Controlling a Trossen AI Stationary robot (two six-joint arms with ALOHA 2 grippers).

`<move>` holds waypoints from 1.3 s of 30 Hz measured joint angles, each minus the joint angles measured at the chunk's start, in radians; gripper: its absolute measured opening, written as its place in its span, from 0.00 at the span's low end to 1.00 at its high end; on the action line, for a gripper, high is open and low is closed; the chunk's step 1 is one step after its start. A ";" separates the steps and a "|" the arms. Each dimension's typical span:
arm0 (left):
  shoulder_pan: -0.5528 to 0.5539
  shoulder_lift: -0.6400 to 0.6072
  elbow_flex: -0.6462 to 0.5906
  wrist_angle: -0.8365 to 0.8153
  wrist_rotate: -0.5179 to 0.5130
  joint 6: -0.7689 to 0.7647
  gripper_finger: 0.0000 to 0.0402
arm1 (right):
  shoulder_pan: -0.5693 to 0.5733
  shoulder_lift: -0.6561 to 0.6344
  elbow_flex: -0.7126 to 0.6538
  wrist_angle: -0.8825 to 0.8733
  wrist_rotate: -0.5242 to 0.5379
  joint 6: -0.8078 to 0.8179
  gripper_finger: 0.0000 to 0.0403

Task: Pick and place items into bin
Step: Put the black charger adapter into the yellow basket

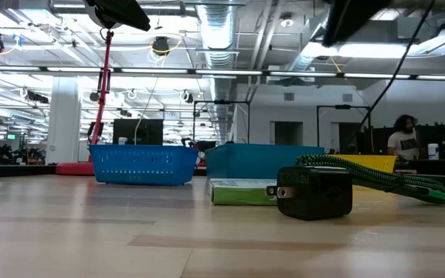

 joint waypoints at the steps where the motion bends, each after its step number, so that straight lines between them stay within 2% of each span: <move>1: 0.000 0.000 0.000 0.000 0.000 0.000 0.20 | 0.023 0.012 0.001 0.042 0.011 -0.002 0.40; 7: 0.000 0.000 0.000 -0.011 0.000 0.000 0.20 | 0.087 0.081 0.004 0.211 0.002 -0.028 0.38; 11: 0.000 0.000 0.000 -0.022 0.000 0.000 0.20 | 0.094 0.159 0.005 0.259 -0.070 -0.047 0.37; 16: 0.000 0.000 0.000 -0.024 0.000 0.000 0.20 | 0.080 0.263 0.041 0.211 -0.171 -0.048 0.36; 21: 0.000 -0.001 0.001 -0.017 0.000 0.000 0.20 | 0.062 0.329 0.133 0.121 -0.180 -0.070 0.39; 27: 0.000 0.000 0.000 -0.022 0.000 0.000 0.20 | 0.028 0.390 0.224 0.133 -0.232 -0.134 0.43; 31: 0.000 0.000 0.000 -0.023 0.000 0.000 0.20 | 0.014 0.440 0.248 0.106 -0.292 -0.161 0.47; 33: 0.000 0.000 0.000 -0.020 0.000 0.000 0.20 | 0.012 0.458 0.260 0.059 -0.295 -0.161 0.48; 39: 0.000 0.000 0.000 -0.024 0.000 0.000 0.20 | 0.012 0.474 0.270 0.082 -0.309 -0.203 0.50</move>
